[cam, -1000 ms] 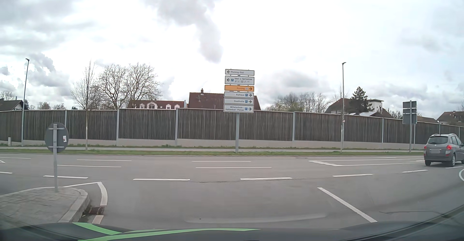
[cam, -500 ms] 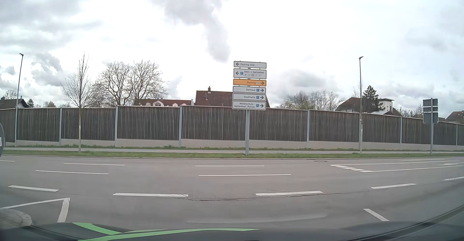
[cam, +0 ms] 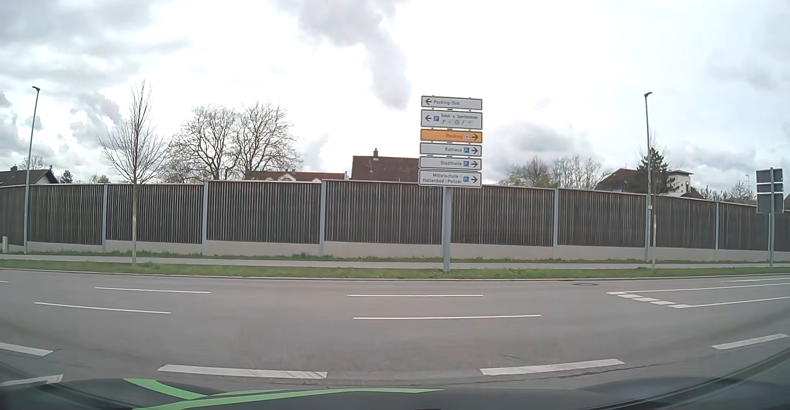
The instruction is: Follow the waypoints while adhering to traffic rules and regulations
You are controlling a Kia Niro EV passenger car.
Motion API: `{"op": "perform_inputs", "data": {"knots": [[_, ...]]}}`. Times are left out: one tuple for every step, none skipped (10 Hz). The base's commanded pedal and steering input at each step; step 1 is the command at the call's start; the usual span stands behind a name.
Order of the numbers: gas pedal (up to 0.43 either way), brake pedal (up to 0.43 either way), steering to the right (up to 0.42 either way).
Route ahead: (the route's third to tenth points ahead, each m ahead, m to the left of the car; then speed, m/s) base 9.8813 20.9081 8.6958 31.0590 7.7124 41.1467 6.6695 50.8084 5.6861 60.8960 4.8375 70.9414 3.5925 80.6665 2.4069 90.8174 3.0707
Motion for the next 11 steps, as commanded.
{"op": "perform_inputs", "data": {"knots": [[0.000,0.000,-0.180],[0.000,0.000,-0.200],[0.028,0.000,-0.226],[0.138,0.000,-0.253],[0.169,0.000,-0.276],[0.209,0.000,-0.307],[0.220,0.000,-0.339],[0.228,0.000,-0.356],[0.240,0.000,-0.366],[0.240,0.000,-0.373],[0.240,0.000,-0.381]]}}
